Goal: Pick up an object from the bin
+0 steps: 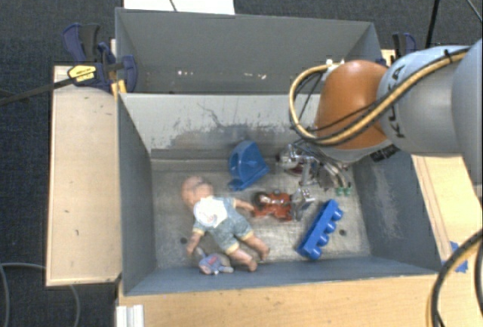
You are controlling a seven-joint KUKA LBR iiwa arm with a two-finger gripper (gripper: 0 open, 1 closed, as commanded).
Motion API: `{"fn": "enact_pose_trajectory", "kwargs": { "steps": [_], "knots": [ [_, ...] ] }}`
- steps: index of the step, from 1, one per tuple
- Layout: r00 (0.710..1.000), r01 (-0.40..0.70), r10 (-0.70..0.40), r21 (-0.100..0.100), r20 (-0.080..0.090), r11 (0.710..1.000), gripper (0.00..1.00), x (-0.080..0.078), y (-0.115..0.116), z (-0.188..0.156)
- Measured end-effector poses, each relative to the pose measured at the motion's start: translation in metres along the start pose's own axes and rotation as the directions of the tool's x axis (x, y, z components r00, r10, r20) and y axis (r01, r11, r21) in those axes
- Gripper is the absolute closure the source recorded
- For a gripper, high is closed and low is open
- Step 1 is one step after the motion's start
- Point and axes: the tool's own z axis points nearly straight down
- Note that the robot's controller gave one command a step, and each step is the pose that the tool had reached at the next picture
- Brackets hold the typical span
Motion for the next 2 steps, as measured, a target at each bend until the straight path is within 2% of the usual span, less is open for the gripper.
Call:
{"fn": "enact_pose_trajectory", "kwargs": {
  "steps": [1, 2],
  "knots": [
    [1.0, 0.0, 0.0, 0.0, 0.0, 1.0, 1.0, 0.0, 0.0, 0.0],
    [1.0, 0.026, -0.026, -0.004, 0.01, 1.0, 1.0, 0.003, 0.008, -0.115]
  ]
}}
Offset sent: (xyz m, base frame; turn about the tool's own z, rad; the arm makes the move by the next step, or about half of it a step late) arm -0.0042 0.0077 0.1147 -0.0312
